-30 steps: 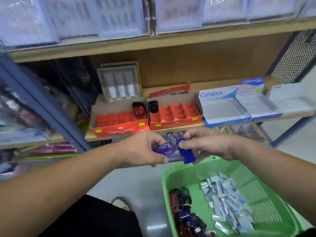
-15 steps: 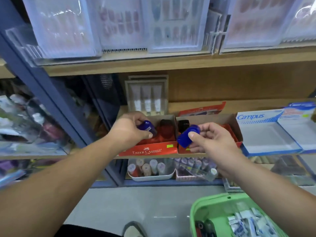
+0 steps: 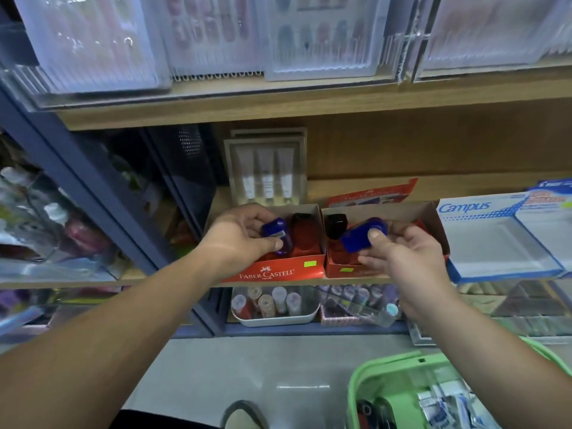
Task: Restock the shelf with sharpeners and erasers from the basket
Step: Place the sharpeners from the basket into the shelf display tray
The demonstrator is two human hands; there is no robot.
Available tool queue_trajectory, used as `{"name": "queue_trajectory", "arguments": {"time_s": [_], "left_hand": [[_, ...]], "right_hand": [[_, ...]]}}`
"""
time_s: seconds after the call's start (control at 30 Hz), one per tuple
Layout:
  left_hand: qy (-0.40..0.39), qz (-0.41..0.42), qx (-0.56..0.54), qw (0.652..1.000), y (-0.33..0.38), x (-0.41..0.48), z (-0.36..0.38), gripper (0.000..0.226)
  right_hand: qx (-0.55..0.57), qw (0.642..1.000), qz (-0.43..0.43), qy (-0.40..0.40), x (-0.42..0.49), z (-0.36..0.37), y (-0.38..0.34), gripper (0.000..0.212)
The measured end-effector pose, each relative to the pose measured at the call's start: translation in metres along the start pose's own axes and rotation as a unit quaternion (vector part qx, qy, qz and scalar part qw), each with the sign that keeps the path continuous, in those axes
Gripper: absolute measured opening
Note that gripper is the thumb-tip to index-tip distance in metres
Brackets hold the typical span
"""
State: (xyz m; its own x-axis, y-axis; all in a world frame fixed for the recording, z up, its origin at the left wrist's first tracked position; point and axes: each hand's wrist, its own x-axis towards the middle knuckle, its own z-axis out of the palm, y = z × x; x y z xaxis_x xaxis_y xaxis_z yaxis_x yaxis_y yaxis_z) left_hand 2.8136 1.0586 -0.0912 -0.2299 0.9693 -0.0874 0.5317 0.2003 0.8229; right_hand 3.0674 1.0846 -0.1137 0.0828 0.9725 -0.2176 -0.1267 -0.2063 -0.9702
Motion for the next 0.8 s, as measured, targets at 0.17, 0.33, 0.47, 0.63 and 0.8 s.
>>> {"name": "queue_trajectory", "arguments": {"time_s": [0.17,0.33,0.47,0.63,0.8], "left_hand": [[-0.055,0.050,0.065,0.995,0.010,-0.002,0.019,0.028],[-0.066,0.056,0.159,0.984,0.015,-0.001,0.027,0.022],[-0.088,0.063,0.208,0.972,0.012,-0.002,0.032,0.024],[-0.074,0.049,0.221,0.971,0.010,-0.001,0.033,0.027],[-0.024,0.127,0.323,0.938,0.022,-0.002,0.030,0.028]], "right_hand": [[-0.016,1.000,-0.009,-0.021,0.003,-0.004,0.006,0.022],[-0.014,1.000,0.013,-0.003,0.009,-0.009,0.009,0.029],[-0.011,0.999,0.033,-0.010,0.012,-0.010,0.009,0.040],[0.004,0.999,0.041,-0.015,0.011,-0.010,0.005,0.033],[0.079,0.992,0.071,-0.065,0.006,-0.008,-0.008,0.036]]}}
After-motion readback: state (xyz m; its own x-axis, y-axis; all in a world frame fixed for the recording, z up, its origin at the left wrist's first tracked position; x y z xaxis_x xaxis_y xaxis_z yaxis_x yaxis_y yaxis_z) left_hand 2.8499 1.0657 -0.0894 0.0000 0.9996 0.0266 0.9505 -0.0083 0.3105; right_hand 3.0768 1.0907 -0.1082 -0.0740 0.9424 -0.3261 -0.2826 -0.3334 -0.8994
